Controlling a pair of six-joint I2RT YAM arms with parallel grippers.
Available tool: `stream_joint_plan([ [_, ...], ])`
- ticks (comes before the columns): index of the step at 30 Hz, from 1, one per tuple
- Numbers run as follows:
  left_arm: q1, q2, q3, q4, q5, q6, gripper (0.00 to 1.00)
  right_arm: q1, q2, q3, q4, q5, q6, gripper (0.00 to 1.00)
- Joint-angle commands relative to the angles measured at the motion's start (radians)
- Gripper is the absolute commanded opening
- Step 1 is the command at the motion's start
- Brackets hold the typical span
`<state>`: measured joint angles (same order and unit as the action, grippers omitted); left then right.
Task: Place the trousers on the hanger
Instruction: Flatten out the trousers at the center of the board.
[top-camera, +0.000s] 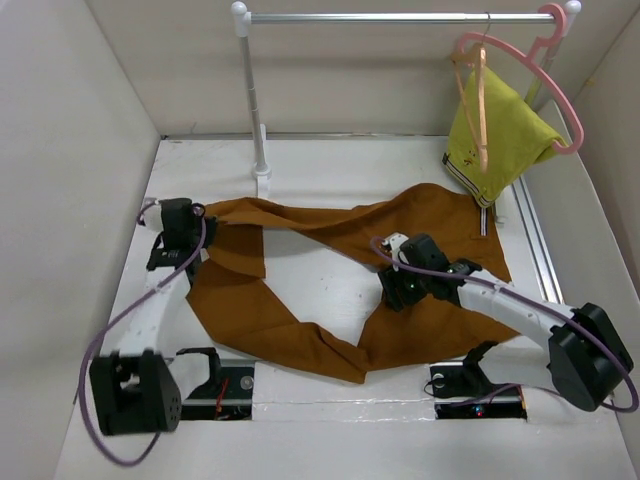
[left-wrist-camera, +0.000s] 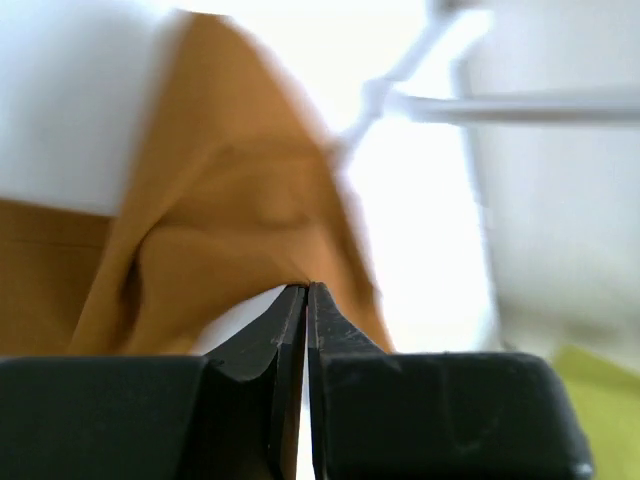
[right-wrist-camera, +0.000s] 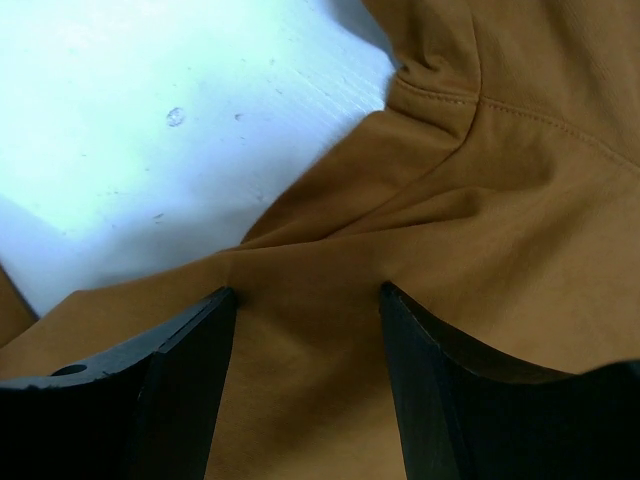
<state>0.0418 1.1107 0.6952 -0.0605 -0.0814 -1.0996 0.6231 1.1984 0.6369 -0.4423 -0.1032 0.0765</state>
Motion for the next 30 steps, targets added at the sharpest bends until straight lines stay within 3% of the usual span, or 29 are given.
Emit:
stream_joint_plan([
  [1,-0.025,-0.198,0.099,-0.149,-0.097,0.115,0.00,-0.002,-0.005,-0.017,0.001,0.046,0.014,0.65],
  [6,-0.025,-0.308,0.200,-0.326,-0.080,0.164,0.00,-0.016,-0.033,-0.059,-0.035,-0.002,0.026,0.65],
  [11,-0.025,-0.269,0.372,-0.459,-0.110,0.247,0.00,-0.034,-0.104,-0.091,-0.053,-0.026,0.026,0.65],
  [17,0.070,0.088,0.536,-0.349,-0.087,0.407,0.00,-0.111,-0.099,-0.080,-0.044,-0.075,-0.049,0.65],
  [19,0.084,0.285,0.656,-0.322,-0.089,0.441,0.00,-0.140,-0.111,-0.065,-0.048,-0.092,-0.063,0.66],
  [20,0.084,0.524,0.867,-0.382,-0.177,0.496,0.00,-0.152,-0.131,-0.045,-0.070,-0.090,-0.064,0.66],
  [22,0.084,0.604,0.942,-0.425,-0.204,0.510,0.02,-0.163,-0.149,-0.030,-0.073,-0.102,-0.064,0.67],
  [23,0.095,0.753,1.078,-0.450,-0.183,0.553,0.14,-0.163,-0.158,-0.019,-0.082,-0.107,-0.064,0.67],
  [24,0.114,0.820,1.154,-0.493,-0.181,0.561,0.36,-0.163,-0.166,-0.003,-0.111,-0.115,-0.063,0.67],
  [27,0.128,1.006,1.375,-0.637,-0.150,0.619,0.73,-0.163,-0.206,0.049,-0.162,-0.112,-0.090,0.70],
  [30,0.129,0.962,1.362,-0.629,-0.153,0.644,0.75,-0.186,-0.246,0.089,-0.193,-0.063,-0.078,0.66],
])
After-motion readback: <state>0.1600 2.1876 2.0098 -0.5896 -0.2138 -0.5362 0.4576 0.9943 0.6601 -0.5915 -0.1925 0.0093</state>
